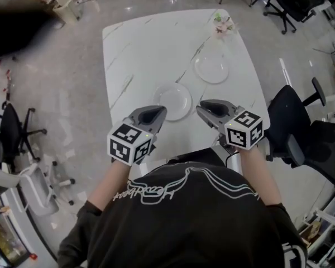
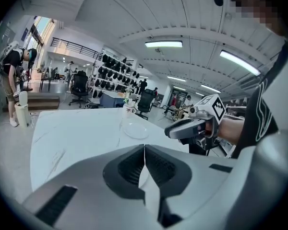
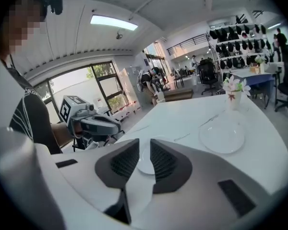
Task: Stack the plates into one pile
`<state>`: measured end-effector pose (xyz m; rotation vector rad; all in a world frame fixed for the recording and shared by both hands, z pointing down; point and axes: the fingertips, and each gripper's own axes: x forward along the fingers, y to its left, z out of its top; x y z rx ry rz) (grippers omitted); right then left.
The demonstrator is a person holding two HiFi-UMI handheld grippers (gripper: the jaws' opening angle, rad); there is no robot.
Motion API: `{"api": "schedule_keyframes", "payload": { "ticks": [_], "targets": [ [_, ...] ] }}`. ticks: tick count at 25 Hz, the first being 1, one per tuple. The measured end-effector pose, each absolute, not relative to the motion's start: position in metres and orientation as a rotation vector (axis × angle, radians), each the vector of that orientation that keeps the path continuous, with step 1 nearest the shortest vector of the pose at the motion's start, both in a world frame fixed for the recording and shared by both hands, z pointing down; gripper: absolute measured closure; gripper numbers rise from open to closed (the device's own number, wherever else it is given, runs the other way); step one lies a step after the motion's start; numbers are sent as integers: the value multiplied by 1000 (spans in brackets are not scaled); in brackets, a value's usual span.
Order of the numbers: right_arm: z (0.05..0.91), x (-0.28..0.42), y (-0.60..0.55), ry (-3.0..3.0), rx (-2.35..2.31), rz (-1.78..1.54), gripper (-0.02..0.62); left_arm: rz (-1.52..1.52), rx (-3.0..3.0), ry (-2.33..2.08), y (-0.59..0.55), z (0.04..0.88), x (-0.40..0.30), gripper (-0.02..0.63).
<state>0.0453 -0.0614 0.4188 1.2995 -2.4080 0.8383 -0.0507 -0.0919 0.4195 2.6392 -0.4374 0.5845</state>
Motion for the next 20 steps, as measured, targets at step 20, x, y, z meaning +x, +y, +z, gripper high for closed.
{"api": "schedule_keyframes", "payload": {
  "ticks": [20],
  "targets": [
    [382, 194, -54, -2479, 1416, 763, 565, 505, 2638, -306, -85, 375, 124, 581]
  ]
}}
